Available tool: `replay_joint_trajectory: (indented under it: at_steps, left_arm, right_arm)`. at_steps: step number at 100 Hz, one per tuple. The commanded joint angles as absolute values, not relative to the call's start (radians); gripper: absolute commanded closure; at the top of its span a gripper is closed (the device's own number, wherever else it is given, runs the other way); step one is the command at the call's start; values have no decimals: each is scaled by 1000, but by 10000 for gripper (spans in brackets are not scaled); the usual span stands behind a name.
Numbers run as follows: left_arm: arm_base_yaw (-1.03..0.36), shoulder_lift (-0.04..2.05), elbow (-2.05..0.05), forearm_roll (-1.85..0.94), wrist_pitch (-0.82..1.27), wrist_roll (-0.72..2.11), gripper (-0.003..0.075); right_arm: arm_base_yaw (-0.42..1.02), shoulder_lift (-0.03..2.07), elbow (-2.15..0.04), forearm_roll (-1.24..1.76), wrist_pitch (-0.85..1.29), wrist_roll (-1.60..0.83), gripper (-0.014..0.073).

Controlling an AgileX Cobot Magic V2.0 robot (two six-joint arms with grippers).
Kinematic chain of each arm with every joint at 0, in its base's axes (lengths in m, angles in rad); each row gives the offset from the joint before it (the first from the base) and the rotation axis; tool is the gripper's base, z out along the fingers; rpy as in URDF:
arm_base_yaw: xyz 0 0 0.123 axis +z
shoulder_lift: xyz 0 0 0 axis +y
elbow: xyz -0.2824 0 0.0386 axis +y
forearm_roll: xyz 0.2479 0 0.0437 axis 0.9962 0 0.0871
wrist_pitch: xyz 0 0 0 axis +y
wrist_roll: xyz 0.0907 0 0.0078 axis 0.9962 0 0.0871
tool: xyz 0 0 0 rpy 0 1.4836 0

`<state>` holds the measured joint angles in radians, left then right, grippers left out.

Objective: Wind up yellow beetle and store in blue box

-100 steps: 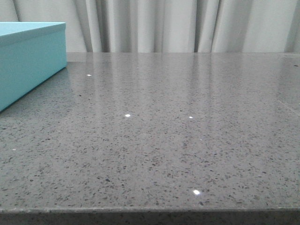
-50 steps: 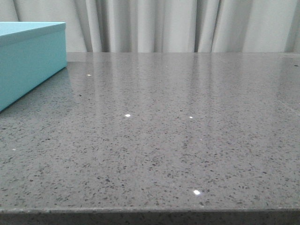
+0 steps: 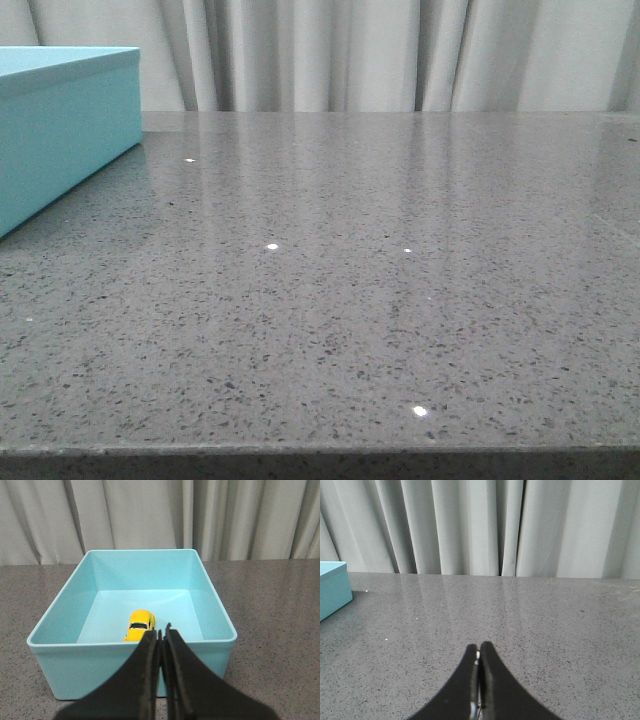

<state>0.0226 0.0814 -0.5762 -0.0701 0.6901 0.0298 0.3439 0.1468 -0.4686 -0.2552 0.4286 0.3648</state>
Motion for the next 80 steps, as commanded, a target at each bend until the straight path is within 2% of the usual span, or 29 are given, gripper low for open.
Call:
replay_joint_trajectory:
  at_steps: [1, 17, 39, 55, 80]
  left_arm:
    - [22, 96, -599, -84, 621, 32, 741]
    - [22, 91, -554, -82, 574, 32, 741]
    - [22, 87, -388, -77, 266, 32, 741]
    - [22, 42, -231, -79, 117, 32, 741]
    - [22, -38, -29, -79, -8, 32, 741]
  right_arm:
    - [343, 157, -489, -279, 347, 352, 661]
    - [343, 157, -489, -279, 347, 352, 661]
    - [343, 157, -489, -279, 347, 352, 661]
    - [343, 157, -489, -279, 347, 352, 661]
    - [343, 157, -489, -279, 347, 352, 661]
